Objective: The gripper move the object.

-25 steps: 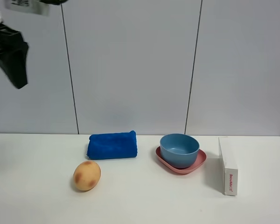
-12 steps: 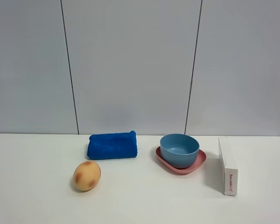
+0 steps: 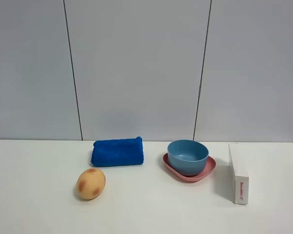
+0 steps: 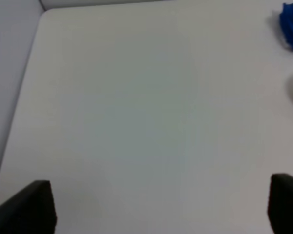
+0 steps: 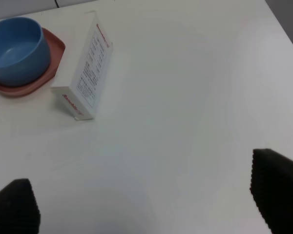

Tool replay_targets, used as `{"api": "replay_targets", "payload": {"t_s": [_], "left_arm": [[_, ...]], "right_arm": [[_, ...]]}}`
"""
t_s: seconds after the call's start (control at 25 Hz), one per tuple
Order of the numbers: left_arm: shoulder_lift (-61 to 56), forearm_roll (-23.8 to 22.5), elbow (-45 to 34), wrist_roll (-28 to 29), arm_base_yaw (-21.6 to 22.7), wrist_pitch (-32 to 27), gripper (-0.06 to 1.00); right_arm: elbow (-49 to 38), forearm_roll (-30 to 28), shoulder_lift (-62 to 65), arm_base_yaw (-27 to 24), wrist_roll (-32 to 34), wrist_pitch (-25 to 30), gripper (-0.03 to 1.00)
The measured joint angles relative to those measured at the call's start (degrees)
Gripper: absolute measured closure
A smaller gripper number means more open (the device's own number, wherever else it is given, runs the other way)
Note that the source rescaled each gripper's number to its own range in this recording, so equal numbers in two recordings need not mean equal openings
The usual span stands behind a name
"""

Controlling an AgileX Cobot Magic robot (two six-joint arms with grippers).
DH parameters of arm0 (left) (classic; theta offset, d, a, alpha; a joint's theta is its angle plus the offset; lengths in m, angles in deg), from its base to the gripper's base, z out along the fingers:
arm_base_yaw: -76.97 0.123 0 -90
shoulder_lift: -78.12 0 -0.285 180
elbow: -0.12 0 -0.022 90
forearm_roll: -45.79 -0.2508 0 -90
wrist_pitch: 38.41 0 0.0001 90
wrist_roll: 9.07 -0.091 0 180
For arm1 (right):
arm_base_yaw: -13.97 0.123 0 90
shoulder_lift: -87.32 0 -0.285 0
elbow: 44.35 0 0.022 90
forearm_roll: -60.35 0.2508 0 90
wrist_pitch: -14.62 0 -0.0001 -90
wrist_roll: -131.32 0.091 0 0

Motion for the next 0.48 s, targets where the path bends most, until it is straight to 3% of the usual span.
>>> {"api": "replay_targets", "payload": {"t_s": [0.12,0.48], "left_arm": [[-3.15,-2.06,-0.24,0.22,0.00,-2.04,-0.06],[-10.58,-1.88,-8.88,4.15,0.00,-2.76,-0.06]], "right_arm": [[0.00,0.00,0.00,0.00,0.00,0.00,-0.03],[0.00,0.00,0.00,0.00,0.00,0.00,-0.03]]}}
